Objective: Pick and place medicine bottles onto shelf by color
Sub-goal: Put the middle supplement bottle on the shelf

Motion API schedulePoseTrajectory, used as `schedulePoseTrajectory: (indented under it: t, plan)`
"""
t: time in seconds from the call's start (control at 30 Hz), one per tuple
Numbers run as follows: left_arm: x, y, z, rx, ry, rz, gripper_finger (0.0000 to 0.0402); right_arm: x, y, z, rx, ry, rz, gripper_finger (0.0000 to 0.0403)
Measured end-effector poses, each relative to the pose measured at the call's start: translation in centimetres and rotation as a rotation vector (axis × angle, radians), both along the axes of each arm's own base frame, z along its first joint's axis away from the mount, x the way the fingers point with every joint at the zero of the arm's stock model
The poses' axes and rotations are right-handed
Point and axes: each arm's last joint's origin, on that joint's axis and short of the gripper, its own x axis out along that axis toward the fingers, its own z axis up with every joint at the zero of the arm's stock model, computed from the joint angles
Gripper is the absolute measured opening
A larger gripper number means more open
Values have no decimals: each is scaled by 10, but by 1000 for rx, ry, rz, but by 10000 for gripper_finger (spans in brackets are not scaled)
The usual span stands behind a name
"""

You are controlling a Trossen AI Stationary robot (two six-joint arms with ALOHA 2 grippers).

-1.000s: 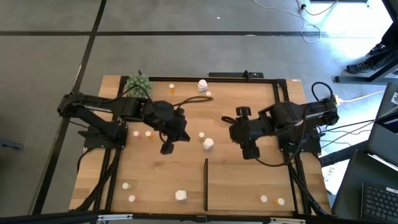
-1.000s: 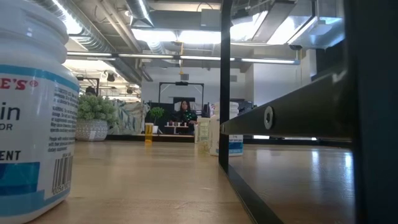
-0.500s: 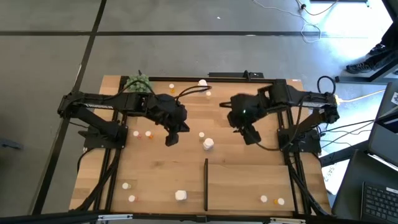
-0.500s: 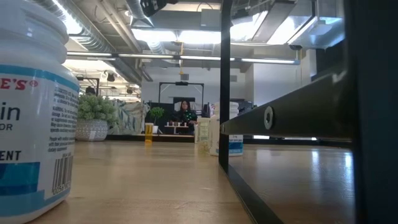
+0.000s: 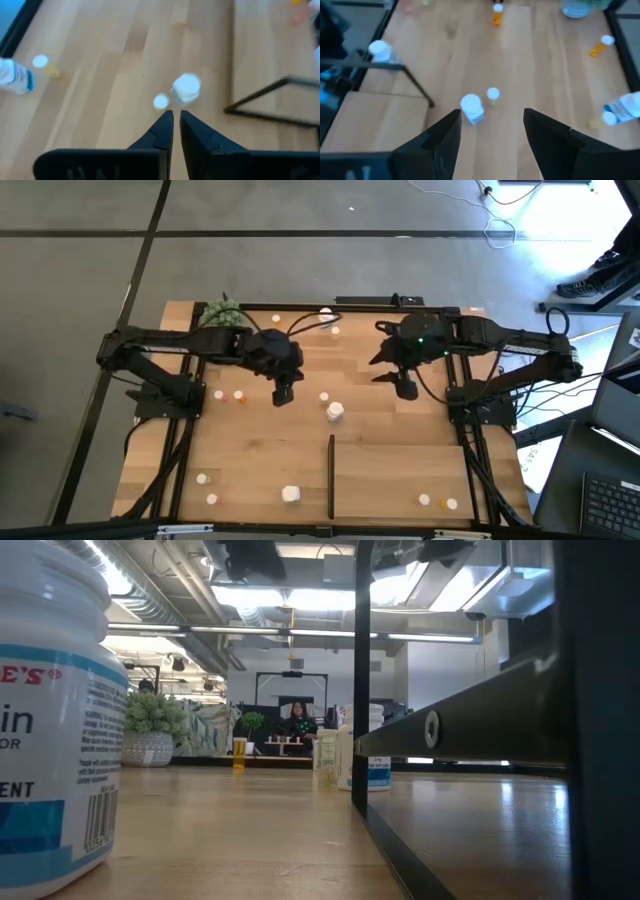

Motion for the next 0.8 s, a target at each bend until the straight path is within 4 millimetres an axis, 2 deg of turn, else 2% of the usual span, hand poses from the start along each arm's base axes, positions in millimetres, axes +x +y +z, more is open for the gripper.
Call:
schedulePoseTrajectory:
  t: [0.17,0.27,0.47,0.6,0.8]
  plan:
    - [18,9,-21,-3,73,30,28,4,-1,-13,-36,35,-8,218]
    - [22,14,-29,-7,110,48,28,5,-1,-26,-34,74,-5,218]
    - [29,21,-36,-12,113,71,27,6,-9,-44,-51,135,-96,218]
    - [28,28,-36,-13,116,91,27,9,-16,-48,-68,132,-142,218]
    - [26,28,-37,37,141,38,28,24,-22,-55,-91,107,-130,218]
